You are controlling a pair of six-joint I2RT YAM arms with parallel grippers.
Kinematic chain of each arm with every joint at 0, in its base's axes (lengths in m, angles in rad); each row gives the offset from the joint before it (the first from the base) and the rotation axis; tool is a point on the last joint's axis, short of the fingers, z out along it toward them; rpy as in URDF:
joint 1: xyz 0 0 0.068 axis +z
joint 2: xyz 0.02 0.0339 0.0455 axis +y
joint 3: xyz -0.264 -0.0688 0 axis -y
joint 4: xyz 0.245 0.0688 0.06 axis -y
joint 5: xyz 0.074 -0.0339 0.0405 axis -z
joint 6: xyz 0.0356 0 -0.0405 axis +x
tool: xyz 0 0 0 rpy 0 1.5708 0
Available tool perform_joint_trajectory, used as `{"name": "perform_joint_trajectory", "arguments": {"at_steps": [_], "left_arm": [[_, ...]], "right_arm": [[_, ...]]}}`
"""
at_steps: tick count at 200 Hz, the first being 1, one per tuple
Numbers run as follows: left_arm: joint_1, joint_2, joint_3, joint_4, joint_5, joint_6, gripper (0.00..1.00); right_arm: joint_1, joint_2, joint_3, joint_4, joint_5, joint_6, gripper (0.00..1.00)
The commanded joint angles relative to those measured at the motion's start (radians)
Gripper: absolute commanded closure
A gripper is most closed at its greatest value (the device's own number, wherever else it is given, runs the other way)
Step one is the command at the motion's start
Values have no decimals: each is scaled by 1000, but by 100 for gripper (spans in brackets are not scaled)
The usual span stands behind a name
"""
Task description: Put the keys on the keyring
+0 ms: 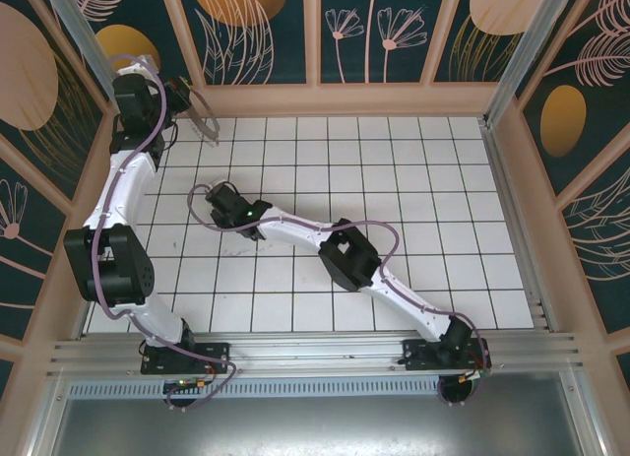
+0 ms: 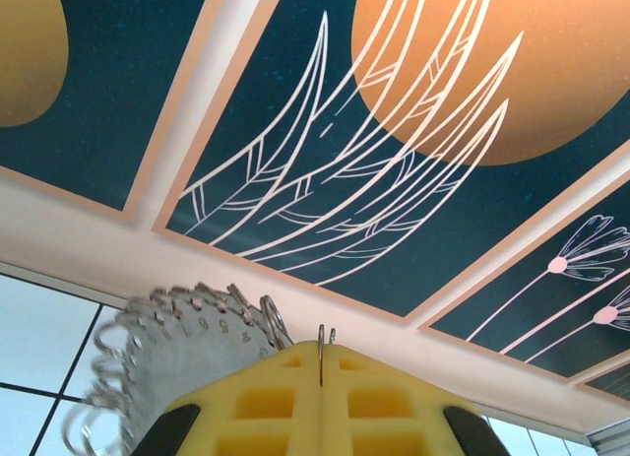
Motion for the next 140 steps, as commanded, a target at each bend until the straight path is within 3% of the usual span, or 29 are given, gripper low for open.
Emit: {"name": "perform_joint_trajectory", "arguments": {"at_steps": [1,45,95,140], "left_arm": [[10,-37,-6,71,16,-16,100],[10,-48,-25,76,27,-22,100],[10,-66,-52,82,57,-23,100],[10,-82,-82,101,138,-44,100]], "right_arm": [[6,0,-112,-191,13,-10,81],[0,-127,-245,-143,10,-9,100],[-29,-338,-509,-35,-46,10,100],[-111,-612,-894,135,-175,80,100]]}}
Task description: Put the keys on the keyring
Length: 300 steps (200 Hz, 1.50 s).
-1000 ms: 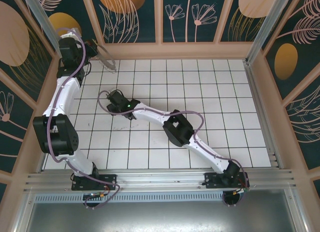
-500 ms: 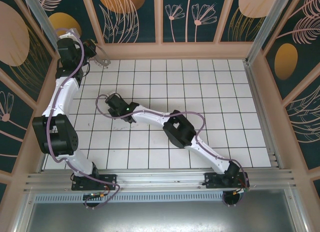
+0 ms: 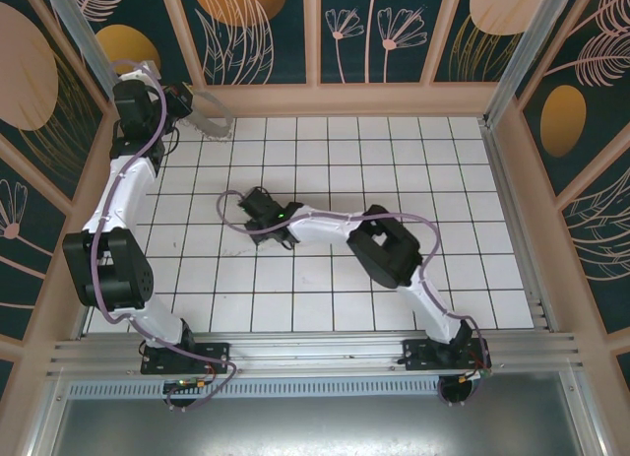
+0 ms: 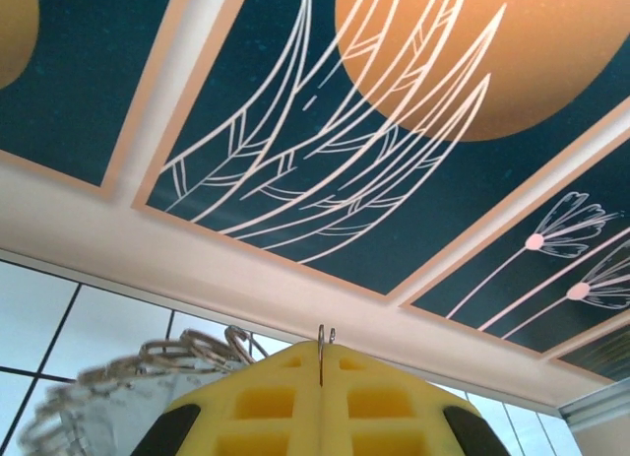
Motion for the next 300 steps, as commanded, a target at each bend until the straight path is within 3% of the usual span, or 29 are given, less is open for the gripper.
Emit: {"name": "perform_joint_trajectory", "arguments": {"at_steps": [1,59,119,159,200,250,300], "left_arm": [[7,-48,-17,72,76,-26,100],[-17,-94,-113,148,190,-101,100],[-158,-225,-316,210,172,-107,100],[-271,-316,-472,286,113,-141,100],[-391,-367,-577,323,28,-150,100],[-460,-386,-623,334,-14,-148,100],[-482,-378,-645,335,3,-122,100]], "right_arm": [[-56,-139,-172,62,-93,56,100],[-227,-447,-627,252,-251,142,100],[-404,-687,-978,409,-395,220,100],[-522,-771,-1105,486,-462,235,100],[-557,-764,-1141,514,-474,229,100],[-579,-892,-1198,484,-449,244,66],[-579,-1071,-1193,350,-393,281,59]]}}
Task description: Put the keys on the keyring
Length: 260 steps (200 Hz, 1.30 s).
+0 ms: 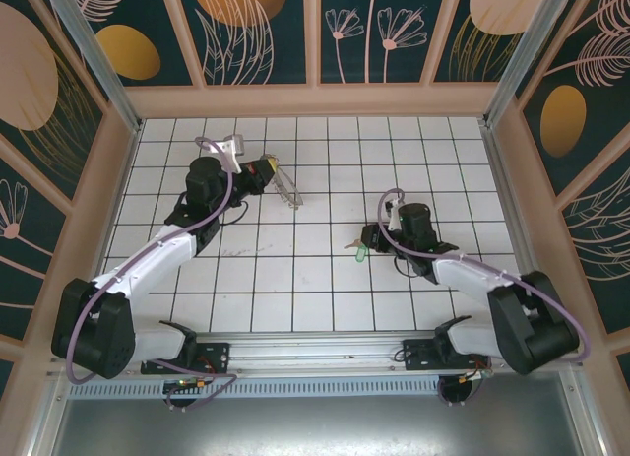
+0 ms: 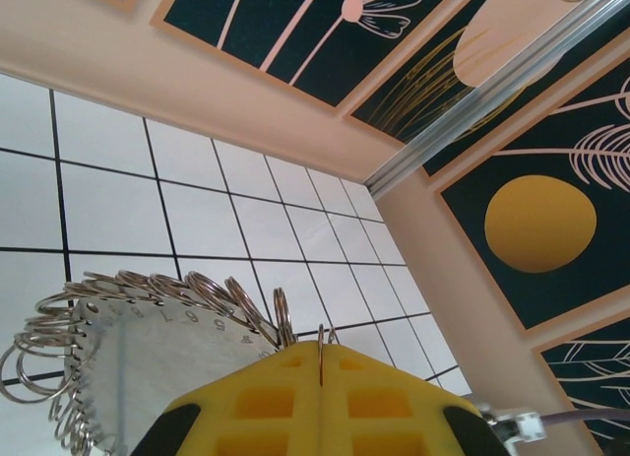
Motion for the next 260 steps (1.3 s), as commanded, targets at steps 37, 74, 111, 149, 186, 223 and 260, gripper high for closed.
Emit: {"name": "perform_joint_trajectory", "arguments": {"at_steps": [37,74,111,149,186,223,260], "left_arm": [[-18,-22,-32,79,2,32,100],[-17,-15,-35,92,7,31,100],[-18,-10,-28,90,10,32,100],[-17,-12,-31,83,10,38,100],[-17,-12,-30,86,12,40,100],[-18,-10,-22,89,17,39,100],[-18,-10,-21,90,21,38,100]], "right_arm": [[60,-53,52,-183,132,16,59],[124,24,93,-220,197,-58,60],[159,120,140,-229,255,-98,66],[161,172,164,-220,265,-115,68],[160,212,173,-211,264,-125,73],[161,236,176,-196,257,-126,74],[161,260,186,-188,257,-128,76]]}}
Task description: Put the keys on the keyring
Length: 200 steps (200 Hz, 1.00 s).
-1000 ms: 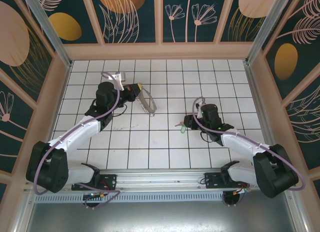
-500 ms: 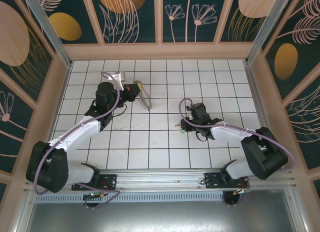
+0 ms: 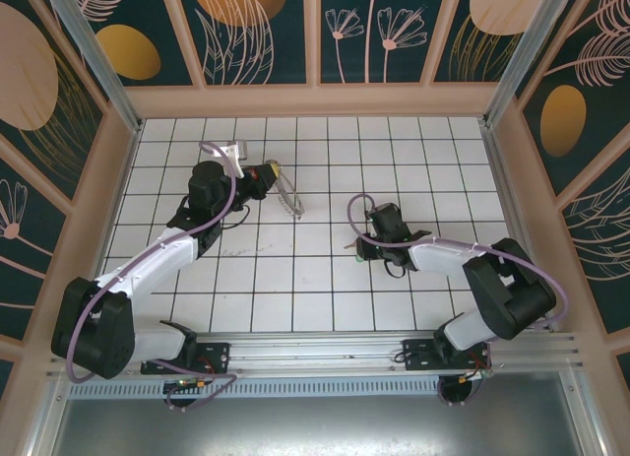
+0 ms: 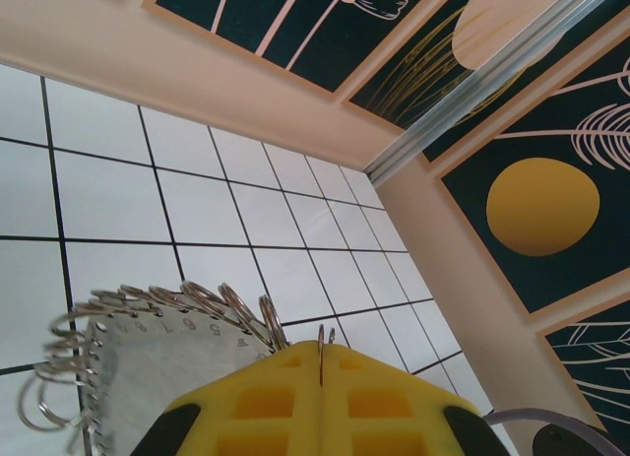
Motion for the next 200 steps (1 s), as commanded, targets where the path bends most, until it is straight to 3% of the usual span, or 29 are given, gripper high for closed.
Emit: {"name": "perform_joint_trajectory", "arguments": {"at_steps": [1,89,137,169,200], "left_arm": [[-7,-10,11,62,17,19,100],[-6,4,10,69,20,16,100],[-7,19,12,76,24,12,100],[-7,23,14,76,24,14,100],[-8,26,12,76,27,15,100]], "right_arm": [[6,20,35,22,12,-24,76],[4,60,75,27,3,-33,77],[4,85,92,32,-13,-40,86],[-2,92,94,29,-20,-45,100],[-19,37,95,16,-40,-48,100]]}}
